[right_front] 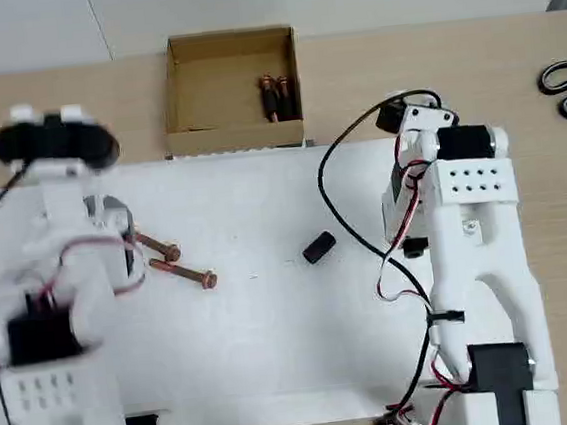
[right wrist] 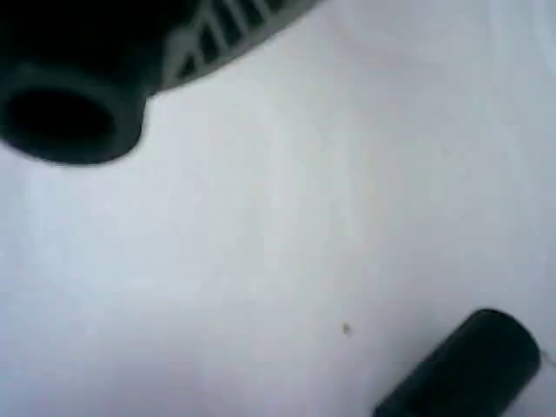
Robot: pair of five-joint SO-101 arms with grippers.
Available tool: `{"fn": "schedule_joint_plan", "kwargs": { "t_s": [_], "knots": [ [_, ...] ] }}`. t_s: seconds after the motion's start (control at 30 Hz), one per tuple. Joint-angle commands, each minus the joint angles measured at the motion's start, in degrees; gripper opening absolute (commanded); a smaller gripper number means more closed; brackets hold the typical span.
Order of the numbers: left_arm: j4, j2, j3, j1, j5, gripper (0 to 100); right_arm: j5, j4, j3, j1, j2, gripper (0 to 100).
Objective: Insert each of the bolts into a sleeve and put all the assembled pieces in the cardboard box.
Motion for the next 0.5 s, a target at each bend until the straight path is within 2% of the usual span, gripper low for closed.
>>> {"fn": "schedule_joint_plan", "kwargs": {
  "t_s": [0.0,0.07,0.2,0.47],
  "knots": [
    [6.33,10.46,-9.10,0.35,-6.77,5,-0.62,-2.95,2.29,0.57,-2.68,0.4],
    [8.88,15.12,-11.38,0.35,-15.47,5,-0.62,-4.53,4.48,0.57,-2.68,0.4],
    [9.85,20.92,-12.26,0.35,-27.52,5,-0.62,-8.84,9.76,0.57,-2.59,0.4],
    [15.65,25.23,-12.00,1.32,-69.19,6,-0.62,-12.26,13.36,0.57,-2.24,0.4]
  ]
}}
